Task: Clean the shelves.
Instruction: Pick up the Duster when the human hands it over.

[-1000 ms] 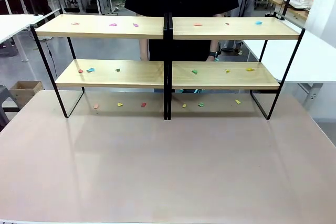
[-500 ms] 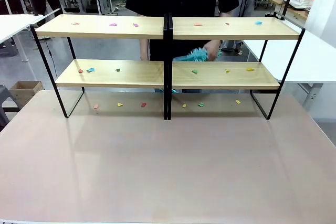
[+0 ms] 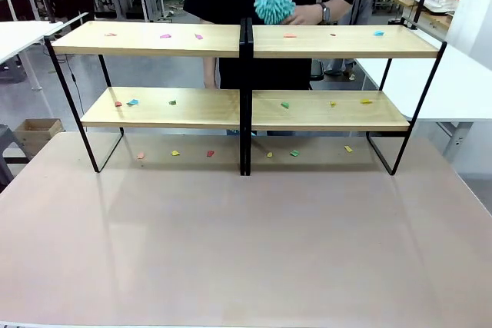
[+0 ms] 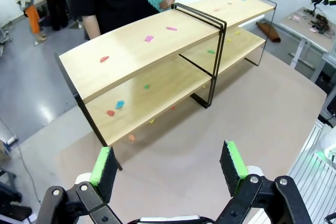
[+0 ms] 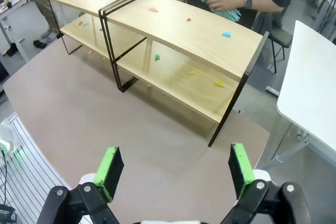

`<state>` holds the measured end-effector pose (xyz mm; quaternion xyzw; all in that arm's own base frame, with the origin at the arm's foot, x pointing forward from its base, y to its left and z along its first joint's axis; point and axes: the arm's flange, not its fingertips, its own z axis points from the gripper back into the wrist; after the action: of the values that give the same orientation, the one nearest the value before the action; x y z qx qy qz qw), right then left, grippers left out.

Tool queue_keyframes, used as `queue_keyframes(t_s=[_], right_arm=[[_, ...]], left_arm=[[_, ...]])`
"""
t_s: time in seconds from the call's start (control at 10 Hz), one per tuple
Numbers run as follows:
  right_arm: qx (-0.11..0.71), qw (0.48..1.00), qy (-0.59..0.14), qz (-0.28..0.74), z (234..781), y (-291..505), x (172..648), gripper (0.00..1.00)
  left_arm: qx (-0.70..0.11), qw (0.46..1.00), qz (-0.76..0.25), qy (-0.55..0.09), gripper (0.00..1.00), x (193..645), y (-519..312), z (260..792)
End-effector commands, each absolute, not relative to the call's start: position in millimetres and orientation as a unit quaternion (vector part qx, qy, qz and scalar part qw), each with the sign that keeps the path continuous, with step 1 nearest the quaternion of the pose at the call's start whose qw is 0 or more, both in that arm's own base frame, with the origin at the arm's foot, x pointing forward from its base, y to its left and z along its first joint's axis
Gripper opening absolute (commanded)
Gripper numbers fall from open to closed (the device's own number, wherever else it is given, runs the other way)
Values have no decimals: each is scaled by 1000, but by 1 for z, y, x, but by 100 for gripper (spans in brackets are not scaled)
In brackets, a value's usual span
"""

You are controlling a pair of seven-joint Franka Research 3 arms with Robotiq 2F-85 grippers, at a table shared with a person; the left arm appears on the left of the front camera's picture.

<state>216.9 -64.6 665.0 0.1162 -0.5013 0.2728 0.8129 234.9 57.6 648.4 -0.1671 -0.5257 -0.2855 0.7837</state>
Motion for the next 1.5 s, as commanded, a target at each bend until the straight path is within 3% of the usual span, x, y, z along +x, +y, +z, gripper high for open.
queue_keyframes(t_s=[0.0,0.2,0.3,1.4], right_arm=[[124,810,-503,274,663,-66,220,100],[124,812,-499,277,661,-66,221,100],[124,812,-499,277,660,-66,221,100],[119,815,-498,273,663,-65,219,100]], left_arm=[[-181,775,-292,-530,100,227,45,601],[-188,775,-298,-525,100,230,46,601],[-175,782,-290,-523,100,238,57,646],[-175,782,-290,-523,100,238,57,646]])
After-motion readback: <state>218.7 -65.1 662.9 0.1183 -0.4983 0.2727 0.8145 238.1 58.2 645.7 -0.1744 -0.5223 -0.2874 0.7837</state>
